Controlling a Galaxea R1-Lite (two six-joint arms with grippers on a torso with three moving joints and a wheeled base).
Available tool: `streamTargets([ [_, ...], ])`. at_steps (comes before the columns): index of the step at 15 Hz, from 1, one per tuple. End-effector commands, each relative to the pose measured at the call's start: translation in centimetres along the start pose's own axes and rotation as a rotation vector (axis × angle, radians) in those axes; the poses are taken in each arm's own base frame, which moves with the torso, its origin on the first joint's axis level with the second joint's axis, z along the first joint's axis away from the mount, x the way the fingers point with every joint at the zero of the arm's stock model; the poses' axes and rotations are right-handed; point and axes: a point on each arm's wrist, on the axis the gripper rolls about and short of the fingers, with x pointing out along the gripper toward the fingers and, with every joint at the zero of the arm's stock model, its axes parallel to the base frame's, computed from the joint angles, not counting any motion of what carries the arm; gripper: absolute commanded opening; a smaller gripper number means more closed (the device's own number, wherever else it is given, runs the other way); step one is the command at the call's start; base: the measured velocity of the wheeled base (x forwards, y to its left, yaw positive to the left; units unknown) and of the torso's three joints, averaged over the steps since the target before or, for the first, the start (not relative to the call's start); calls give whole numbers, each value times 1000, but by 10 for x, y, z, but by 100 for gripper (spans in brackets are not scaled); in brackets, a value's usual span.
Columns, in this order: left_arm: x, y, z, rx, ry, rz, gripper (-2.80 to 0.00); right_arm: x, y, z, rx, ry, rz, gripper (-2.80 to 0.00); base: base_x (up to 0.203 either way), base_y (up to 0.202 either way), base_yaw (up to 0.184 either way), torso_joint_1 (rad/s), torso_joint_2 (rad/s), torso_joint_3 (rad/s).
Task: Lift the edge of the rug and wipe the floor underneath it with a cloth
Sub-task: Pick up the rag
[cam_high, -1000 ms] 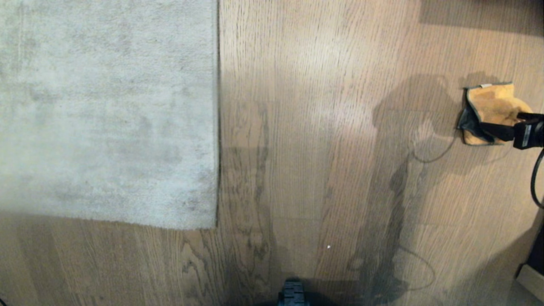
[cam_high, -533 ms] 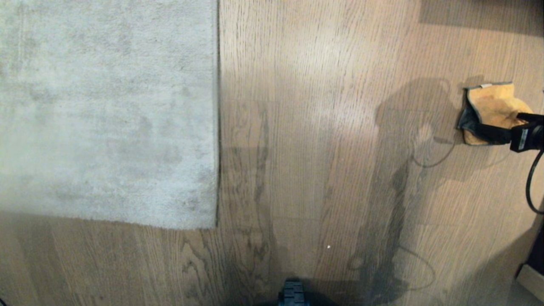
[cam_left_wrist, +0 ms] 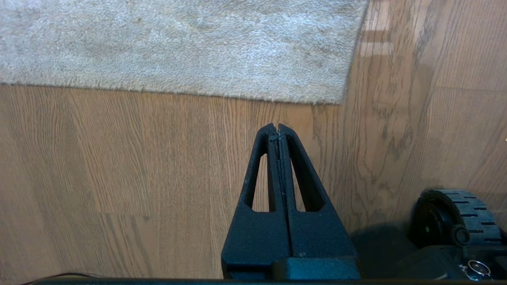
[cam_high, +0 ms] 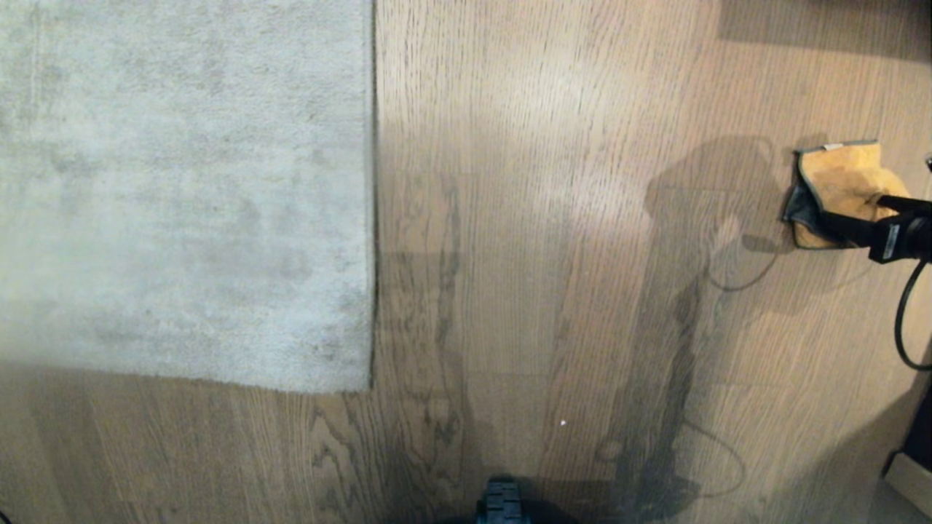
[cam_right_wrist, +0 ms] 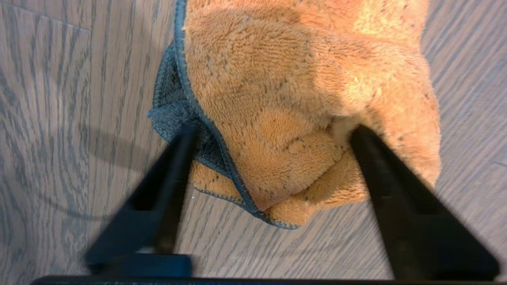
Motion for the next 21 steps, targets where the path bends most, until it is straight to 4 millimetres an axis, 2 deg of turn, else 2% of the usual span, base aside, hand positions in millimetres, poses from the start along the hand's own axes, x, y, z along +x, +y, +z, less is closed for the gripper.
streamTargets([
  [1, 0, 0, 0, 0, -1, 1, -280, 3, 1, -5, 1, 4, 8, -280, 0, 0, 0, 0, 0, 0],
  [6, 0, 0, 0, 0, 0, 1, -280, 9, 0, -12, -15, -30, -2, -280, 0, 0, 0, 0, 0, 0],
  [10, 0, 0, 0, 0, -1, 1, -280, 6, 2, -13, -11, -24, 1, -280, 0, 0, 0, 0, 0, 0],
  [14, 0, 0, 0, 0, -2, 1, -280, -4, 3, 1, -20, -49, -6, -280, 0, 0, 0, 0, 0, 0],
  [21, 0, 0, 0, 0, -2, 1, -280, -35, 10, 26, -15, -47, -16, -280, 0, 0, 0, 0, 0, 0],
])
